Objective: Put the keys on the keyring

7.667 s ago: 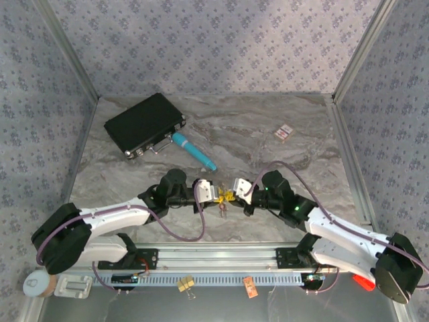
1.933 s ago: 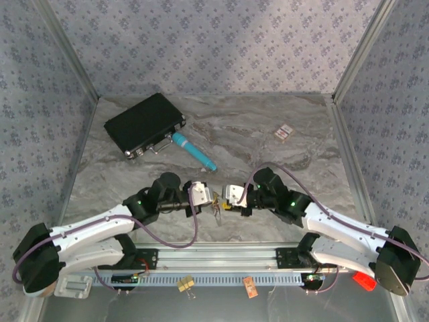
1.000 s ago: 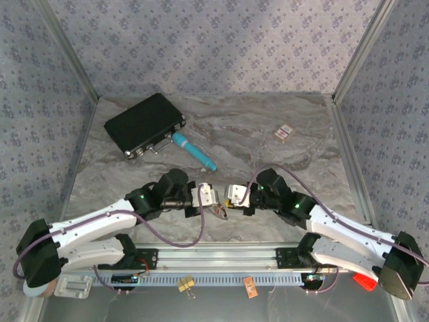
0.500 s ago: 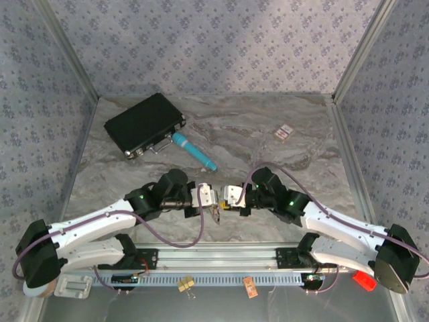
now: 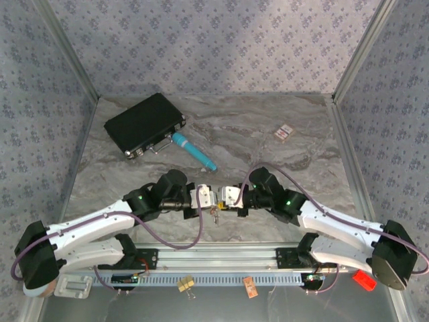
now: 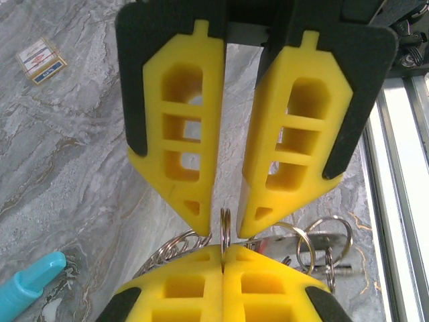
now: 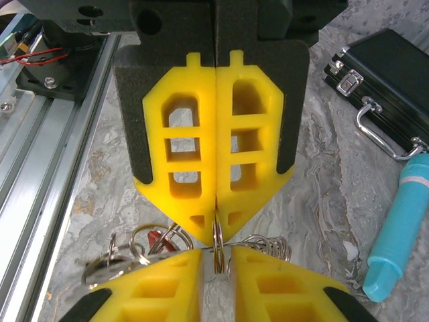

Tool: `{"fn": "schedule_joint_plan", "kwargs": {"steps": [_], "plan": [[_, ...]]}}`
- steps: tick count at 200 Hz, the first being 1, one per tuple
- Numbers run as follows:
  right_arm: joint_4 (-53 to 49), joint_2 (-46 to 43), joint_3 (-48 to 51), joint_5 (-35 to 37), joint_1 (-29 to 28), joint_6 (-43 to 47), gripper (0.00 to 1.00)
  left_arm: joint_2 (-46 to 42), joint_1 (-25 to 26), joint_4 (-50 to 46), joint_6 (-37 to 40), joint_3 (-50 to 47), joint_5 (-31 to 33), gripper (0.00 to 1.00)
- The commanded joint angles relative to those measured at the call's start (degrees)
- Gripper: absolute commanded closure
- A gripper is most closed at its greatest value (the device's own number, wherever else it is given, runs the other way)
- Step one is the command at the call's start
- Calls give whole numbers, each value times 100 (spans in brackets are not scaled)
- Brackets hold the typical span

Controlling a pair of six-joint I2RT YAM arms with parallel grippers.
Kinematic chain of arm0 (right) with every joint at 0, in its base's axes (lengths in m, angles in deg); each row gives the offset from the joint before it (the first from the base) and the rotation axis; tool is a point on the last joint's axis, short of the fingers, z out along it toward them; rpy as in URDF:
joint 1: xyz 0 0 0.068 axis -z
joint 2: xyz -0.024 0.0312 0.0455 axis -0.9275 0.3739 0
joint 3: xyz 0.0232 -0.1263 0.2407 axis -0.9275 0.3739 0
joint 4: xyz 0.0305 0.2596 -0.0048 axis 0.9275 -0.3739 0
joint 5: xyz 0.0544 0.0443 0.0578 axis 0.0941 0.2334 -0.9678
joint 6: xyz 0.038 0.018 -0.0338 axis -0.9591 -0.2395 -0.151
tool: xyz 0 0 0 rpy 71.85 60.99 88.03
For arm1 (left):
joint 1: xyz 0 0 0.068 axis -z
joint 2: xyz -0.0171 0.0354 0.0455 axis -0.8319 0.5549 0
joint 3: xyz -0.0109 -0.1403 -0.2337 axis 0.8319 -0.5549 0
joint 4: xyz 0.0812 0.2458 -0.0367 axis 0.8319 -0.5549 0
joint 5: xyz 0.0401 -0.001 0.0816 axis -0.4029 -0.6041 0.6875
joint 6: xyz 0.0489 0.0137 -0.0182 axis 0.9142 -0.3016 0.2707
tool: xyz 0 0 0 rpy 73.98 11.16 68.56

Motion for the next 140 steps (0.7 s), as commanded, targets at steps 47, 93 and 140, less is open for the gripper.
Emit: {"fn": "schedule_joint_plan", "kwargs": {"steps": [47, 93, 140], "plan": [[305, 37, -103, -183, -41, -154, 100, -190, 25, 229, -100, -96, -48, 88], [678, 53, 43, -363, -33, -357, 100, -478, -109, 1401, -327, -861, -185, 80], [673, 123, 32, -441, -41, -387, 100, -555, -178, 1756, -385, -999, -346, 84]]}}
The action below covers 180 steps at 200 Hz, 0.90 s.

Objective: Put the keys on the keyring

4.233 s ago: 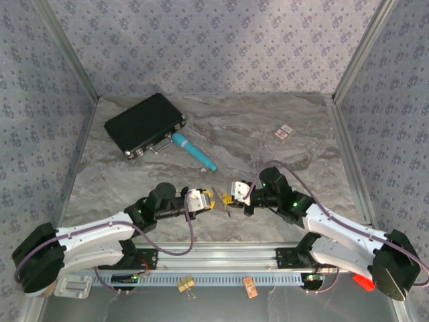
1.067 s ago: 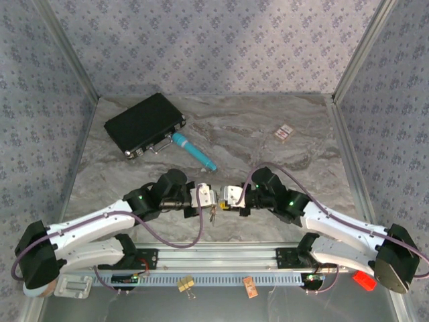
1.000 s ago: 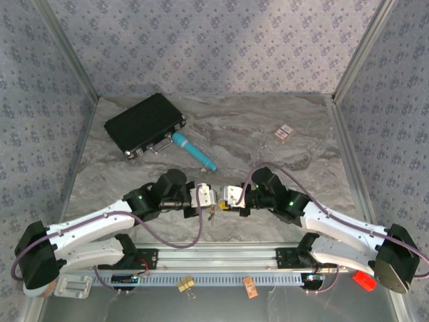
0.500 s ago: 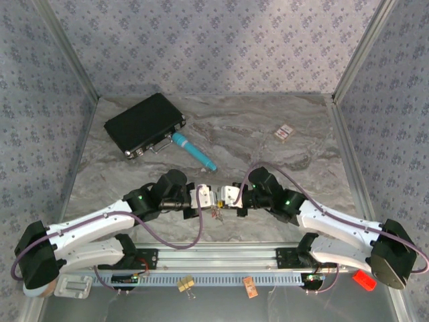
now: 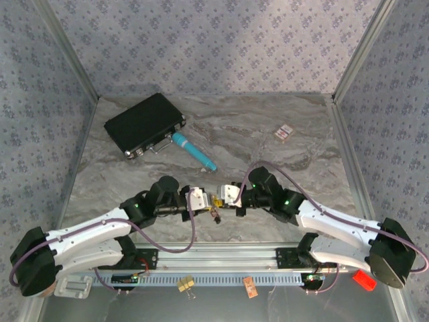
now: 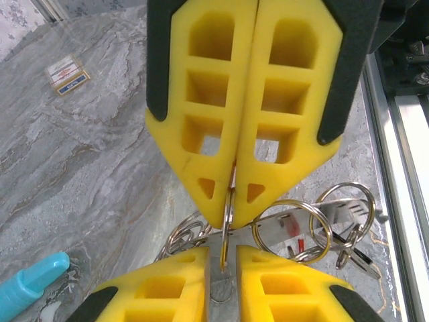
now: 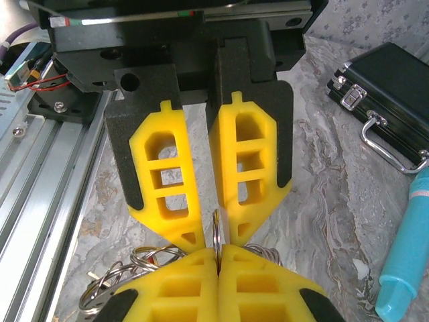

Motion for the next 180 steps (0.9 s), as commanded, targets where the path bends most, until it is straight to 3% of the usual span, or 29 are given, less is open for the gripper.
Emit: {"fn": "schedule_joint_plan", "kwargs": {"steps": [1, 55, 89, 102, 112, 180], "plan": [[295, 25, 10, -221, -41, -101, 100, -132, -25, 489, -105, -36, -239, 84], [171, 92, -28, -243, -46, -44, 100, -340, -32, 528, -166, -125, -256, 83], [104, 89, -77, -196, -55, -29, 100, -278, -34, 544, -108, -109, -226, 96], [45, 7, -47, 82, -55, 24, 82, -269, -34, 507, -80, -82, -178, 100], [-78, -83, -25, 258, -54, 127, 78, -273, -33, 462, -62, -64, -151, 100], [-381, -104, -190, 211, -45, 290, 87, -147, -34, 147, 11, 114, -190, 100]]}}
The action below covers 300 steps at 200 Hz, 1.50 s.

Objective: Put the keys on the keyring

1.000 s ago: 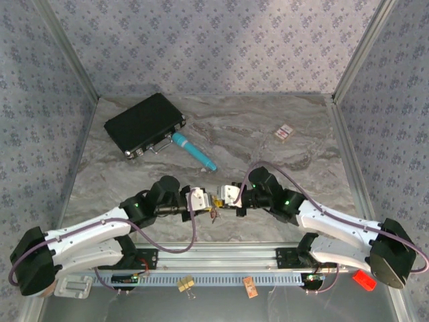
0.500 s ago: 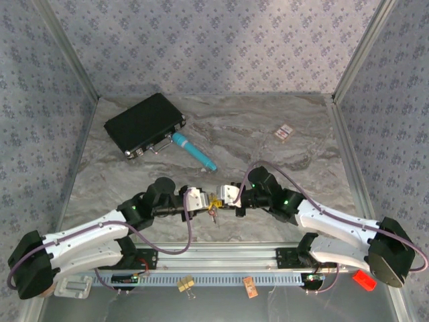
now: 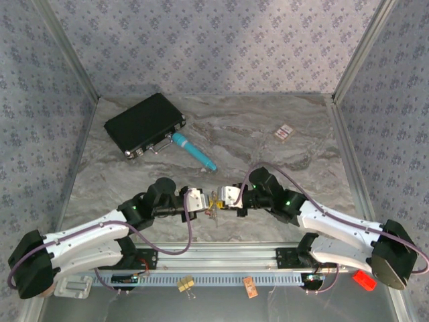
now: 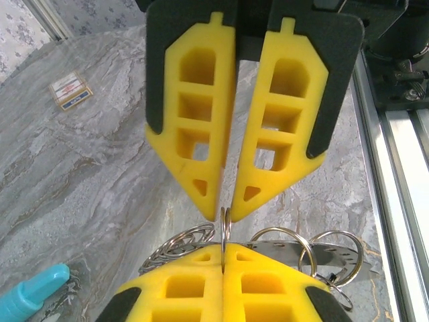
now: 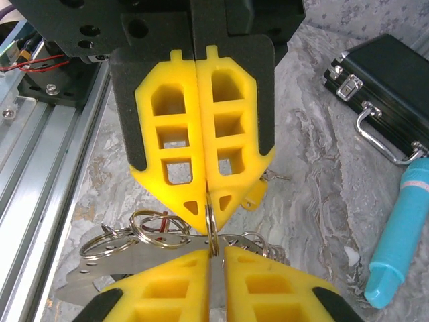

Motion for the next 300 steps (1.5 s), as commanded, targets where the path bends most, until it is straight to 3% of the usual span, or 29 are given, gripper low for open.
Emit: {"fn": "schedule_joint_plan", "kwargs": {"steps": [1, 51, 104, 124, 142, 172, 234, 291, 300], "plan": [[-71, 9, -184, -3, -34, 67, 87, 39, -34, -1, 72, 238, -85, 100], [11, 162, -243, -78, -52, 58, 85, 80, -34, -32, 97, 288, -126, 100], [25, 199, -249, -182, -61, 33, 96, 57, -34, -14, 53, 281, -127, 100], [33, 241, -247, -180, -61, -31, 87, 66, -34, 13, 44, 273, -127, 100], [44, 261, -253, -199, -61, -43, 86, 63, -34, 5, 36, 260, -136, 100], [86, 274, -253, -219, -57, -62, 100, 62, -34, 11, 35, 254, -140, 100], [530, 288, -145, -494, -83, -370, 100, 108, -34, 433, -70, 87, -48, 91], [461, 260, -118, -262, -105, -314, 100, -50, -33, 527, -9, 9, 60, 100], [504, 146, -53, -87, -101, -328, 88, -113, -34, 479, 8, -5, 112, 100]]}}
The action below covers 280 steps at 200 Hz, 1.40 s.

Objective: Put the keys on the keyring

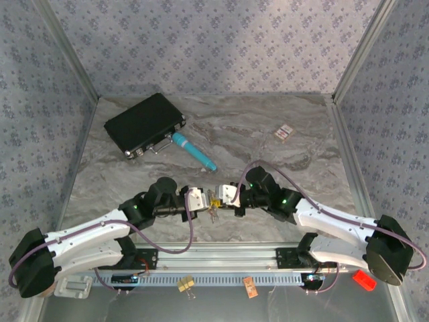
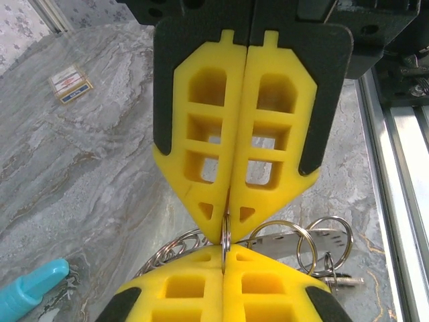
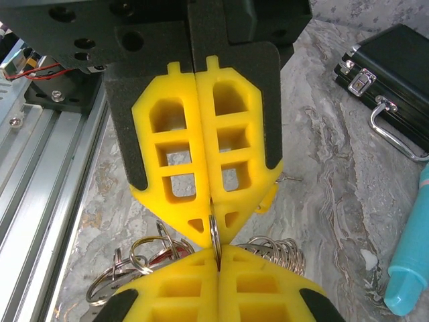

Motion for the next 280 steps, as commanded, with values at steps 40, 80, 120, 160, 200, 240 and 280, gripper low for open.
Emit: {"fn": "schedule_joint_plan", "kwargs": {"steps": [40, 80, 120, 160, 200, 240, 280], "plan": [[330, -821, 363, 844, 202, -353, 66, -404, -23, 201, 99, -56, 452, 100], [161, -1250, 504, 1225, 312, -663, 66, -491, -27, 211, 149, 14, 1012, 100], [267, -1341, 452, 1690, 460, -1142, 64, -781, -108, -552, 335, 469, 1714, 100], [396, -874, 295, 1919, 723, -1412, 64, -1120, -365, -792, 292, 599, 3145, 100], [160, 282, -407, 1878, 629, -2474, 64, -1172, -882, -947, -283, 550, 4447, 100], [-564, 1692, -1551, 1664, 203, -3534, 67, -1335, -1517, -1392, -1007, 524, 4836, 100], [-902, 3120, -2507, 1175, 49, -4796, 71, -1438, -2022, -1793, -1629, 358, 5216, 100]]}}
